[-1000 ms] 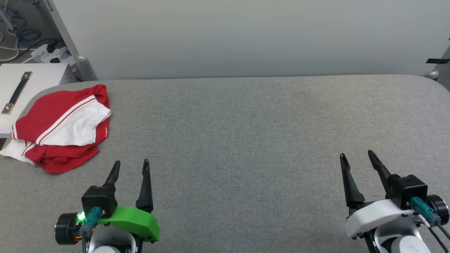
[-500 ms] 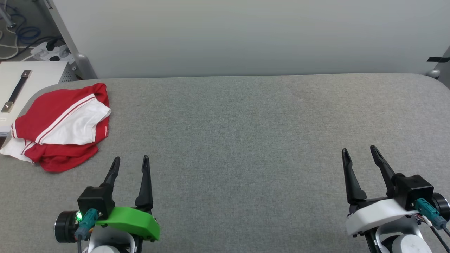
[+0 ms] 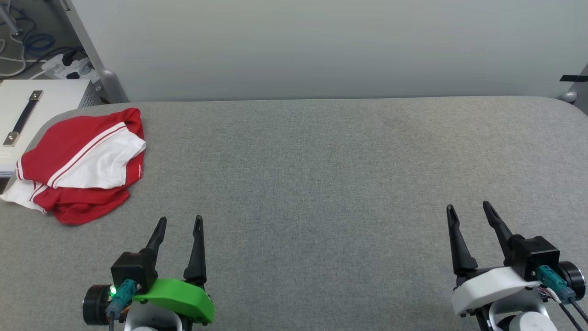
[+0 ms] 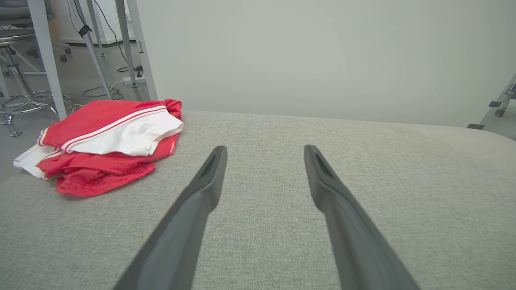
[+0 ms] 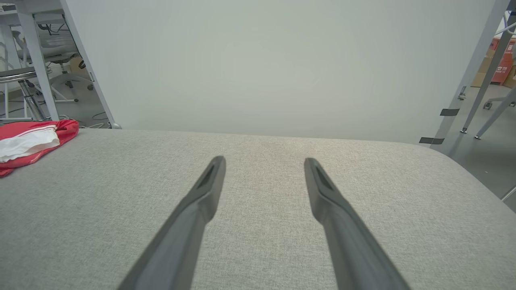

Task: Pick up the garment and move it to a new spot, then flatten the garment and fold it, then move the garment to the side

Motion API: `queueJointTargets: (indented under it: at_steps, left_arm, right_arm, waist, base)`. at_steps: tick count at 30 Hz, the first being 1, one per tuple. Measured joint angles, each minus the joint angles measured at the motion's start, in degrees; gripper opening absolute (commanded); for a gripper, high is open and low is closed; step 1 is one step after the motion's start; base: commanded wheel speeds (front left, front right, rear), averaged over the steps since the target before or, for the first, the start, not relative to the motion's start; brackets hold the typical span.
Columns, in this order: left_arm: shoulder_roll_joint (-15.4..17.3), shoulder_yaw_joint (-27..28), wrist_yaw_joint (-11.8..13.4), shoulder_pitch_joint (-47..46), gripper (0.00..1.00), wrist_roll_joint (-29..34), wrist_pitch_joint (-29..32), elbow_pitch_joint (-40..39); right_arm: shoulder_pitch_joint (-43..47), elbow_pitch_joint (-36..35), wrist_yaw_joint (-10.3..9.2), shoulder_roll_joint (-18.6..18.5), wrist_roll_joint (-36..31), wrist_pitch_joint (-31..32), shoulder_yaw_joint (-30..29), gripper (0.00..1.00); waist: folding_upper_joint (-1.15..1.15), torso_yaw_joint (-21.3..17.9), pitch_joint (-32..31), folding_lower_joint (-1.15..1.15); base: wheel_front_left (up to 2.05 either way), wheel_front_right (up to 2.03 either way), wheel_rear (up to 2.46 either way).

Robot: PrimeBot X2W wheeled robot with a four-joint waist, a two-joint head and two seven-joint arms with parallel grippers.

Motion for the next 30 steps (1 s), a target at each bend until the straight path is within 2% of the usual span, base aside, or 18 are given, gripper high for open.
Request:
queueJointTargets:
  at_steps: [16,30]
  left_arm:
    - [0.0,0.9,-1.0,0.0,1.00,-1.3,-2.0,0.1]
    - [0.0,1.1,-1.6,0.1,1.00,-3.0,-3.6,1.1]
  right_arm:
    - [-0.1,0.1,0.00,0.0,1.7,-1.8,1.8,1.00]
    - [-0.1,0.6,0.00,0.1,2.2,-3.4,5.1,1.00]
  waist:
    - [0.00,1.3,0.4,0.00]
    - [0.00,8.9,0.3,0.00]
  base:
    - [0.00,0.00,0.00]
    - [0.00,0.00,0.00]
